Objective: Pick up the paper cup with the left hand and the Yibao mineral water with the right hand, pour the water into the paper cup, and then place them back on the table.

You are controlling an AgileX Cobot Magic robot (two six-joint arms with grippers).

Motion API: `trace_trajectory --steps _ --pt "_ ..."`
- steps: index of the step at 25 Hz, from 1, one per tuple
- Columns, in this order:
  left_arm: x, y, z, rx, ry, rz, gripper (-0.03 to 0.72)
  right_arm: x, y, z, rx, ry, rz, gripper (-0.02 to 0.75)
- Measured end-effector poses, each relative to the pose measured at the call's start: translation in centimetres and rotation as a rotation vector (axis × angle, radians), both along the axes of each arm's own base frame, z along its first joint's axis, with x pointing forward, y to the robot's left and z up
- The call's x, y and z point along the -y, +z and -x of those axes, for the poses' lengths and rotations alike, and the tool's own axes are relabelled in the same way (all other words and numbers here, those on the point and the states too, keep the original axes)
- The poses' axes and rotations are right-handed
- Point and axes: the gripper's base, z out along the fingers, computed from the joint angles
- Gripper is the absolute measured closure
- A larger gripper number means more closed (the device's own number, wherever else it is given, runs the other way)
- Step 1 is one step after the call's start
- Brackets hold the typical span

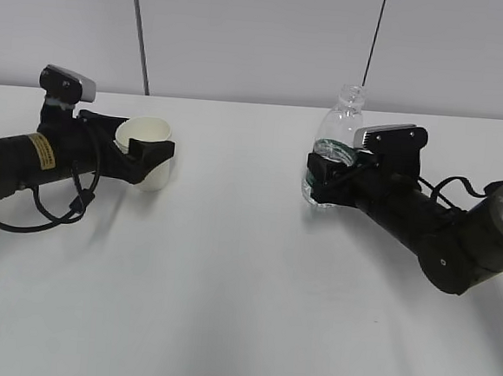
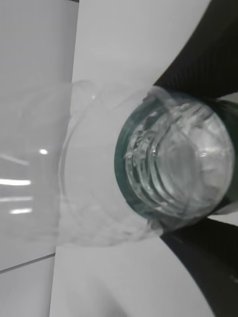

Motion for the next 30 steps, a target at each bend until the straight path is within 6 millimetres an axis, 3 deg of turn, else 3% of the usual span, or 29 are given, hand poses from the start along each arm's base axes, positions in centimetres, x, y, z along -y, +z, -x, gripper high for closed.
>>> trace_trajectory --steps 8,14,22,30 --pt "0.0 0.0 0.0 0.000 0.000 0.000 0.101 -0.2 0.0 0.1 0.004 0.031 0.012 0.247" --pt "0.0 0.0 0.0 0.000 0.000 0.000 0.101 -0.4 -0.2 0.2 -0.014 0.050 0.028 0.157" --pt "0.0 0.0 0.0 0.000 -0.005 -0.002 0.101 -0.4 -0.3 0.2 -0.018 0.049 0.029 0.140" --pt "0.1 0.0 0.1 0.000 -0.010 -0.005 0.101 -0.3 1.6 0.2 0.024 0.047 0.022 0.140"
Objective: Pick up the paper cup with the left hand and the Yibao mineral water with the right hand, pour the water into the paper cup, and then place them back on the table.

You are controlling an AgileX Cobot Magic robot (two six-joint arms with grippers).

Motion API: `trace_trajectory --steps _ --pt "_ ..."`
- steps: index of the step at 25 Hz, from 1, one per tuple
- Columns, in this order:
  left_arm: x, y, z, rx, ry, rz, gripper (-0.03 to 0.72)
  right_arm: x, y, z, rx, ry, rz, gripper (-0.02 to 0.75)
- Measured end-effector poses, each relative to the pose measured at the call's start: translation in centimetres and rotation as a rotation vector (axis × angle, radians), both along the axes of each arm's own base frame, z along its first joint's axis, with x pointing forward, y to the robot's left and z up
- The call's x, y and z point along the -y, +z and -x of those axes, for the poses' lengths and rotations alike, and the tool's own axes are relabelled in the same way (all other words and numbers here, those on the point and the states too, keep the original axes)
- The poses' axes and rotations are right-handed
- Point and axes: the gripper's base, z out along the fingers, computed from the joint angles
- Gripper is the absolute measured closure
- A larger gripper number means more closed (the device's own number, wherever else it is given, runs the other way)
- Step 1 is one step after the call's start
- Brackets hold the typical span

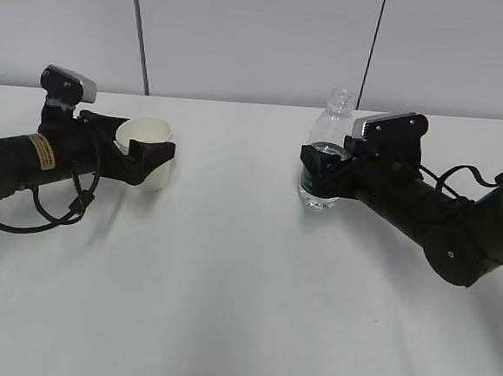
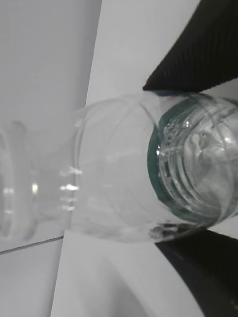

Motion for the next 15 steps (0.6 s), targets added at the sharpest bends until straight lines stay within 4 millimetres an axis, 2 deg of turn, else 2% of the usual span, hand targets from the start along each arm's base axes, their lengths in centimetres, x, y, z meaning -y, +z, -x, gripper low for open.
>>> trace_trajectory --steps 5,15 --pt "0.0 0.0 0.0 0.000 -0.001 -0.001 0.101 0.0 0.9 0.0 0.016 -0.001 -0.002 0.140" --pt "0.0 0.0 0.0 0.000 -0.002 -0.001 0.101 0.0 4.0 0.0 0.091 -0.001 -0.015 0.140"
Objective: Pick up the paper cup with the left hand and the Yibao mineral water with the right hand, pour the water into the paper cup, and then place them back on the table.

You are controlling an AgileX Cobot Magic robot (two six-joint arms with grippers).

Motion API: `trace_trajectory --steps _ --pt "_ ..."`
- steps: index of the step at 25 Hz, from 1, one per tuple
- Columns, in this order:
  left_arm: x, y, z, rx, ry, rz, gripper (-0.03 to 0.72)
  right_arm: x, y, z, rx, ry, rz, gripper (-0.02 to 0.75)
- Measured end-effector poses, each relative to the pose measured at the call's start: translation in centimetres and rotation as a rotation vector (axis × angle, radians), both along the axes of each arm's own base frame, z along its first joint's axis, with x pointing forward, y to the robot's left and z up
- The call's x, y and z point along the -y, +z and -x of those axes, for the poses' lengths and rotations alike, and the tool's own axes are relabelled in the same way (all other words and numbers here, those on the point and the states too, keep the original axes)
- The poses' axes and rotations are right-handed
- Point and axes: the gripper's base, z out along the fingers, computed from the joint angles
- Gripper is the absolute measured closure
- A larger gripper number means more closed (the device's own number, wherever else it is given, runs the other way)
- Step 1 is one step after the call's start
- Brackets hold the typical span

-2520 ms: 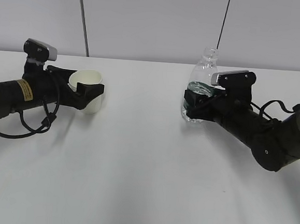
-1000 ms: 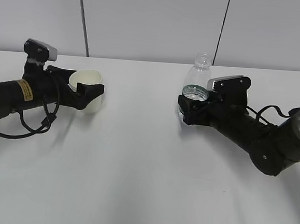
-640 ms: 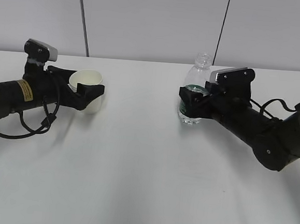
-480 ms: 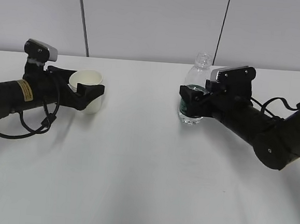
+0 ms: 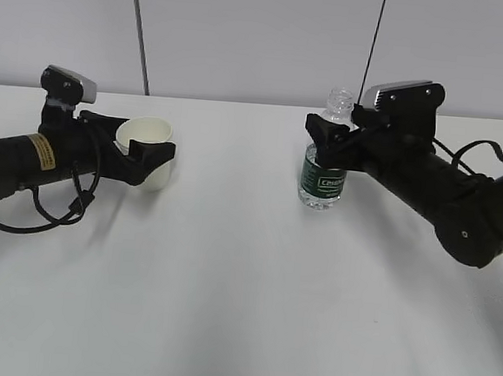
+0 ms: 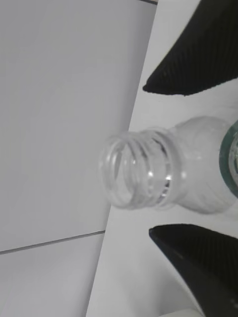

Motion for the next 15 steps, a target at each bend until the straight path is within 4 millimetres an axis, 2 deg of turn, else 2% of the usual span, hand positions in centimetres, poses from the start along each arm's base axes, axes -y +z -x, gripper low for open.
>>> trace_trajectory --steps 10,15 --pt "0.0 0.0 0.0 0.000 -0.002 -0.001 0.101 0.1 3.1 0.3 0.063 -0.002 -0.009 0.140" --pt "0.1 0.2 0.0 0.016 -0.009 0.018 0.101 0.1 3.6 0.4 0.058 -0.005 -0.004 0.140"
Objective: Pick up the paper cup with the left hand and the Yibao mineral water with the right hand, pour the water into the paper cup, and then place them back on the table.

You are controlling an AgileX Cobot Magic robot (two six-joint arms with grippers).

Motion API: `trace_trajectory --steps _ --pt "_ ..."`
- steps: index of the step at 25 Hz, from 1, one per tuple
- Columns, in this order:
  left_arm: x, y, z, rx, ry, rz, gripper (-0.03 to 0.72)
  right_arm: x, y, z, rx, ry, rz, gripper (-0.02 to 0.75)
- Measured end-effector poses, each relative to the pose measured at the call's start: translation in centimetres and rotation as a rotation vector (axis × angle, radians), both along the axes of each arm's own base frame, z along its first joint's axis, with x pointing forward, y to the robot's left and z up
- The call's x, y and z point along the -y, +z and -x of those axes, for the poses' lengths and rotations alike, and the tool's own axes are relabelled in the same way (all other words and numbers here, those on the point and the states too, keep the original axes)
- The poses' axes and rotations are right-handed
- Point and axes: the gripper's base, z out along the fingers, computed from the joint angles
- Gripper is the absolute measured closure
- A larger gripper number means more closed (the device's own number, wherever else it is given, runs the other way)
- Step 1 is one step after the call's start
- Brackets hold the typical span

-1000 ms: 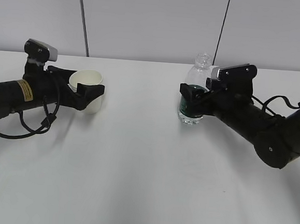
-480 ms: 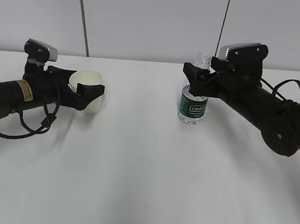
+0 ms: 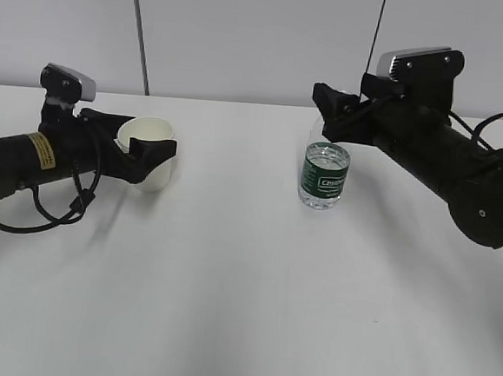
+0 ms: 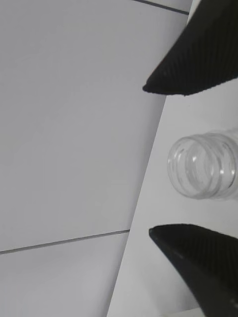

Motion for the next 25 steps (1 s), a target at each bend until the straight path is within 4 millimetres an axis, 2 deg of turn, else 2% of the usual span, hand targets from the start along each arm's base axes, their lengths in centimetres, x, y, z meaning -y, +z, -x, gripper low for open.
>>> trace_trajectory --steps 6,9,25 --pt "0.1 0.3 0.0 0.013 -0.008 0.026 0.101 0.0 0.4 0.1 0.004 -0.001 0.001 0.141" --pt "0.1 0.5 0.0 0.019 -0.009 0.030 0.101 0.1 1.2 0.2 0.018 -0.003 0.008 0.142" --pt "0.0 3.9 0.1 0.078 0.005 0.031 0.101 0.3 4.2 1.0 0.042 -0.012 0.027 0.143"
